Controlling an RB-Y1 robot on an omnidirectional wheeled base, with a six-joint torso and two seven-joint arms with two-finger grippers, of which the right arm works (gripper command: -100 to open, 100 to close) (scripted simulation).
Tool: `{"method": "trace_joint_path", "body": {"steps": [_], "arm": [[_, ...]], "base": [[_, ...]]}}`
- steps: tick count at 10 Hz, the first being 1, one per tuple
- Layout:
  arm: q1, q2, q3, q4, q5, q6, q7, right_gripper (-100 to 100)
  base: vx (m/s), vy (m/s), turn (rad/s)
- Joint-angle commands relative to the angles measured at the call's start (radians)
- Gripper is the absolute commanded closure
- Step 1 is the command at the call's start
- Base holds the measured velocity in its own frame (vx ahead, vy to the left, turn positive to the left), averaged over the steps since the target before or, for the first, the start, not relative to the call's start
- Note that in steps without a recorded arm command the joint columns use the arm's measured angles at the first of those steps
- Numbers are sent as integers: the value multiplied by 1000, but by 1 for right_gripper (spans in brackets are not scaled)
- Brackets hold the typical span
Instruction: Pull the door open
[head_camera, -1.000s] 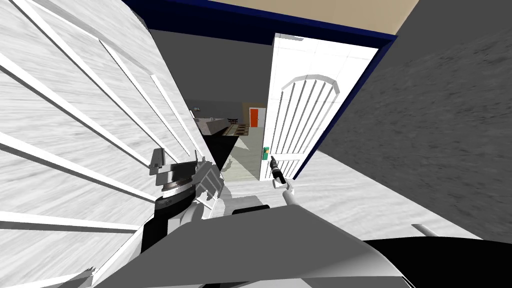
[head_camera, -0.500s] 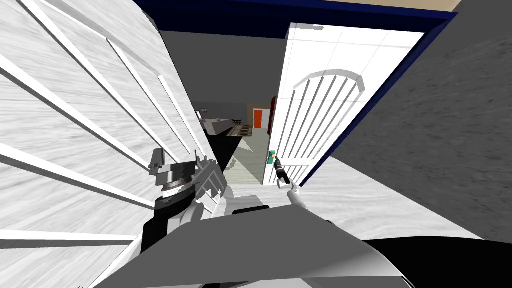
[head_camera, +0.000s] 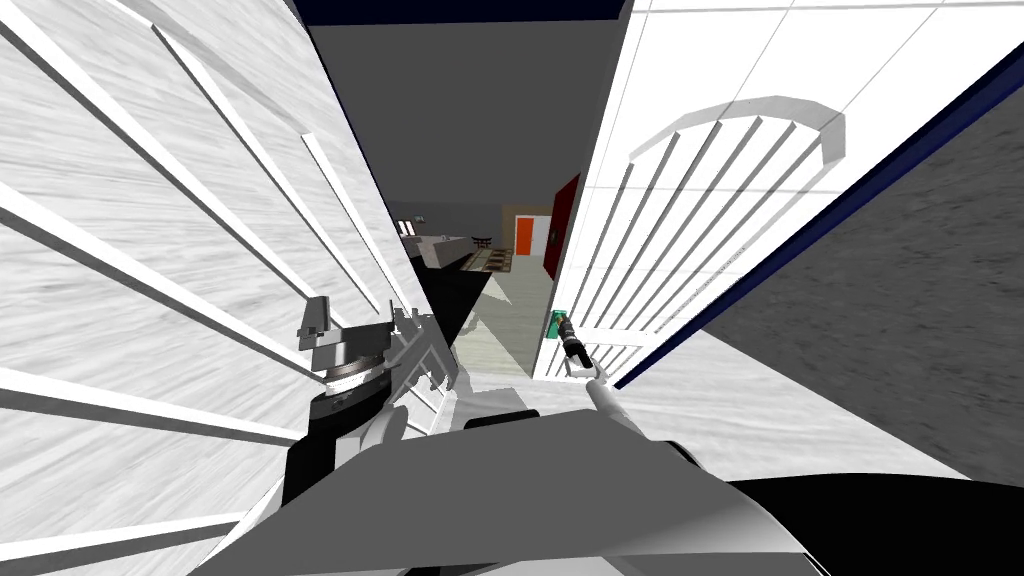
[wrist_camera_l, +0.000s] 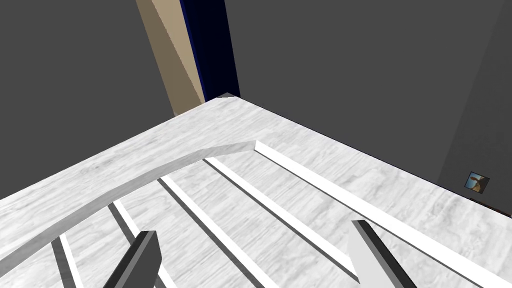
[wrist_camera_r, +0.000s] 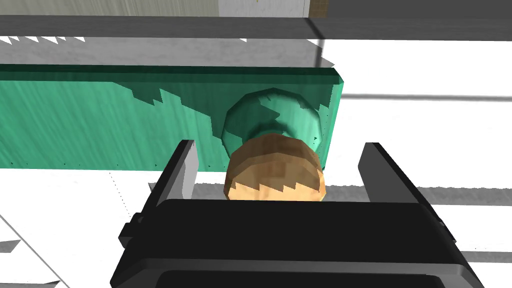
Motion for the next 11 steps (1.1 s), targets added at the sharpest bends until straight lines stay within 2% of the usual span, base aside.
{"method": "trace_joint_path", "body": {"steps": [1, 2, 7, 11], "arm": [[0, 0, 0, 0, 0, 0, 0, -100], [0, 0, 0, 0, 0, 0, 0, 100], [0, 0, 0, 0, 0, 0, 0, 100], [16, -32, 42, -9, -1, -10, -35, 100]], "base": [[43, 5, 3], [0, 0, 0], [-7, -1, 3], [-183, -80, 132]]}}
